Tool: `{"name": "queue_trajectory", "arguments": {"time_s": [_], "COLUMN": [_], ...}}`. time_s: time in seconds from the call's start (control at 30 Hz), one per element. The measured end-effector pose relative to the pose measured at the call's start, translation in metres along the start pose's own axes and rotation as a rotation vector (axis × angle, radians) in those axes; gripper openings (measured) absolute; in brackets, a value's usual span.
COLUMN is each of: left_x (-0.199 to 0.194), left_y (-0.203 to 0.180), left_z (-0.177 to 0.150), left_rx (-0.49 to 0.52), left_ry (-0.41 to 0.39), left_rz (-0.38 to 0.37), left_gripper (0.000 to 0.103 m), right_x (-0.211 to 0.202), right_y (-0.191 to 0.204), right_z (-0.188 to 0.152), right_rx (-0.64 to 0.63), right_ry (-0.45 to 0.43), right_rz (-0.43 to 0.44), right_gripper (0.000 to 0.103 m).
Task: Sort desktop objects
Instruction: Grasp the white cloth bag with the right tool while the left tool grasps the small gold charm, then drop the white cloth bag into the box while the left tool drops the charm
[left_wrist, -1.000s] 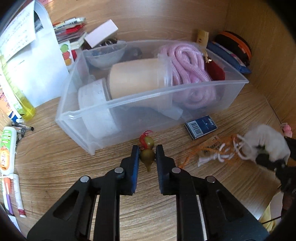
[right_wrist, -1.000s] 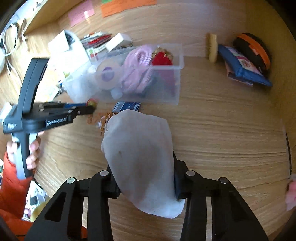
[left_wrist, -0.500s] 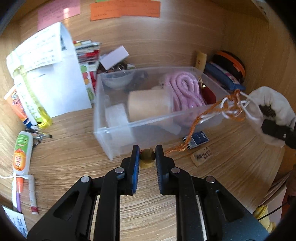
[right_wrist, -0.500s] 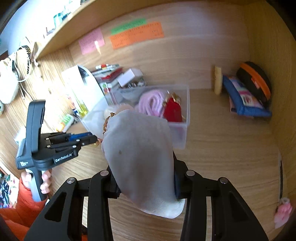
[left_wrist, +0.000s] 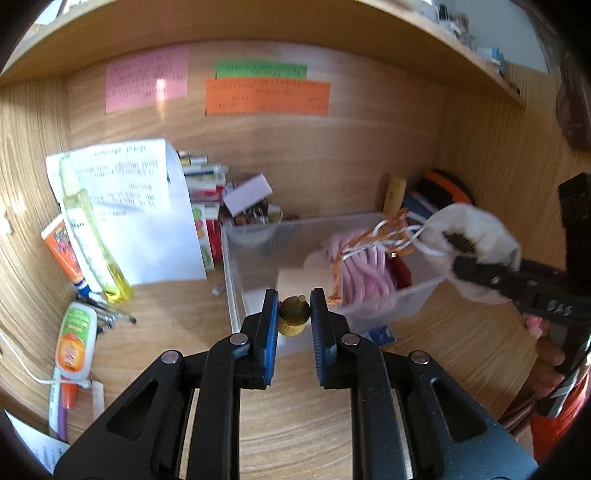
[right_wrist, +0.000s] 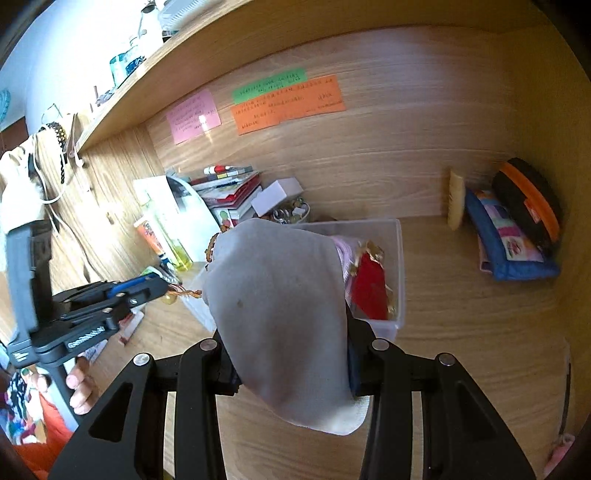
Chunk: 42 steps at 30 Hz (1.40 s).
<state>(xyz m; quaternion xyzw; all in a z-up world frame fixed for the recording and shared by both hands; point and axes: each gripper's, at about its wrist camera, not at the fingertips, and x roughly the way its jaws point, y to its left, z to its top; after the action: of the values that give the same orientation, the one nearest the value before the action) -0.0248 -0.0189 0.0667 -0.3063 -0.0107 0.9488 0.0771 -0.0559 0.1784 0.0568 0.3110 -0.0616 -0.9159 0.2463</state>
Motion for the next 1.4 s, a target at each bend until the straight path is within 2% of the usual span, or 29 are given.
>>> {"name": "queue_trajectory", "arguments": {"time_s": [0.17, 0.53, 0.93, 1.07, 1.23, 1.27, 1.4], "left_x": [0.008, 0.066, 0.121, 0.128, 0.127, 0.127, 0.123], "left_y": [0.005, 0.031, 0.041, 0.046, 0.043, 0.042, 0.039], "left_z": [0.014, 0.033, 0.023, 0.02, 0.018, 0.018, 0.018], "left_rx": [-0.006, -0.074, -0.073, -0.099, -0.084, -0.083, -0.074], "left_ry": [-0.006, 0.057, 0.151, 0.167, 0.163, 0.166, 0.156], "left_rz": [0.022, 0.027, 0.03, 0.036, 0.042, 0.039, 0.044], "left_gripper": [0.016, 0.016, 0.016, 0.016, 0.016, 0.017, 0.036], "right_x": [0.018, 0.069, 0.118, 0.121, 0.121, 0.121, 0.122], "right_y": [0.0, -0.005, -0.007, 0.004, 0.012, 0.011, 0.01], "right_z": [0.011, 0.028, 0.023, 0.019, 0.017, 0.017, 0.018], "right_rx": [-0.002, 0.019, 0.013, -0.06, -0.117, -0.118, -0.121], "right_ry": [0.02, 0.084, 0.142, 0.127, 0.125, 0.129, 0.149], "right_rz": [0.021, 0.007, -0.01, -0.066, -0.122, -0.126, -0.132], "right_gripper": [0.037, 0.037, 0.038, 0.041, 0.043, 0.044, 0.048]}}
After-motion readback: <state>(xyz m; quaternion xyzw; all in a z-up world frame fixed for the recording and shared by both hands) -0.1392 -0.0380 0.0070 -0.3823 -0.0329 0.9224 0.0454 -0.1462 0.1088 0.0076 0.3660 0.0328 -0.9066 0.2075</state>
